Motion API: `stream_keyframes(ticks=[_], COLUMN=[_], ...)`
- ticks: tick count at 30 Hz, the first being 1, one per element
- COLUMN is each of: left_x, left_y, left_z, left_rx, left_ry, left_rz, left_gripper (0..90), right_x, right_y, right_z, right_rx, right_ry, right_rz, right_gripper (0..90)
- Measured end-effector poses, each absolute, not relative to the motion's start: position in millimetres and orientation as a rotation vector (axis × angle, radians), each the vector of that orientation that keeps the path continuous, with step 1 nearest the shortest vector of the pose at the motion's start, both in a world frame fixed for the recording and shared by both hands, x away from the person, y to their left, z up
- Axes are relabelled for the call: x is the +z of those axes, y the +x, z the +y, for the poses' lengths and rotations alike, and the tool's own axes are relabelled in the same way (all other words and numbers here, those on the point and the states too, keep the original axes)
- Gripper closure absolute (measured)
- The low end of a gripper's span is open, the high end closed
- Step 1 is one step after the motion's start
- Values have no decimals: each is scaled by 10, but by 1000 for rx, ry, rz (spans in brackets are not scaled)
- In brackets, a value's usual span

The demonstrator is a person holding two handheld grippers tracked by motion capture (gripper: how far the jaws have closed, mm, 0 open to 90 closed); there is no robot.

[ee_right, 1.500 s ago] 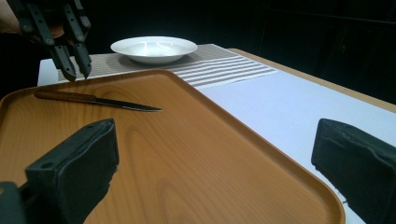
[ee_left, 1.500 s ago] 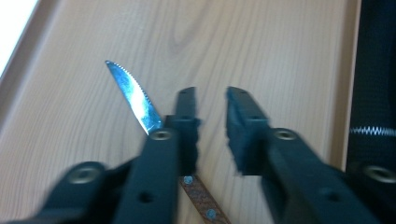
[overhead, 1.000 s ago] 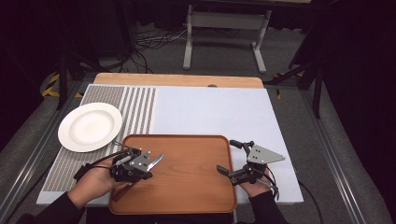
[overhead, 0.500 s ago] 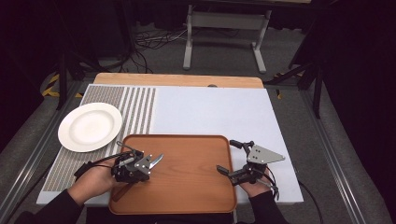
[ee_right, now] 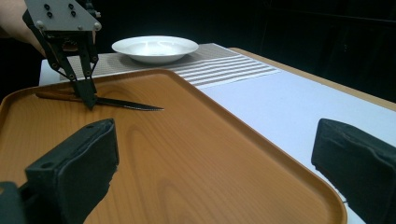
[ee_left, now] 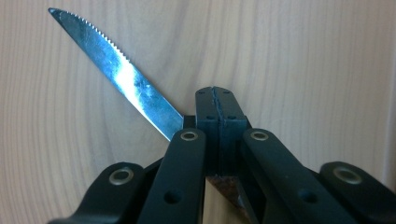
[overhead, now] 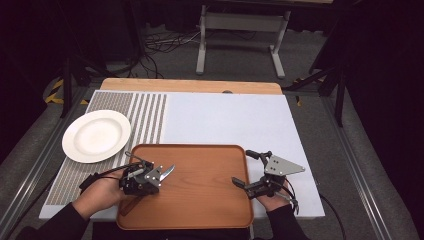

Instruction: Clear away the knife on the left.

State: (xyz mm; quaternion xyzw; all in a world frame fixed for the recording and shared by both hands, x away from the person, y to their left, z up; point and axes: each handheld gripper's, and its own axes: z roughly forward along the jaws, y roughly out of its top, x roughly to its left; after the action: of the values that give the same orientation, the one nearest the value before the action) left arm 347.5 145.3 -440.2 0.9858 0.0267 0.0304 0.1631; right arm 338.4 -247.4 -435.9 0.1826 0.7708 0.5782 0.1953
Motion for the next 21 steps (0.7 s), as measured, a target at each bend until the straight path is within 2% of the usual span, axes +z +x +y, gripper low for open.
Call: stream_keyframes(ticks=[21], left_x=[-4397], left_y=[3535], left_z=[1582], left_rx=[113], left_ry=[2833], left_rz=[156], left_gripper=[900], right_x=[-4363], right_y=[3390], right_z=[-2481], right_rx=[1611], right_ry=[515], right_rz=[2164], right_gripper=[14])
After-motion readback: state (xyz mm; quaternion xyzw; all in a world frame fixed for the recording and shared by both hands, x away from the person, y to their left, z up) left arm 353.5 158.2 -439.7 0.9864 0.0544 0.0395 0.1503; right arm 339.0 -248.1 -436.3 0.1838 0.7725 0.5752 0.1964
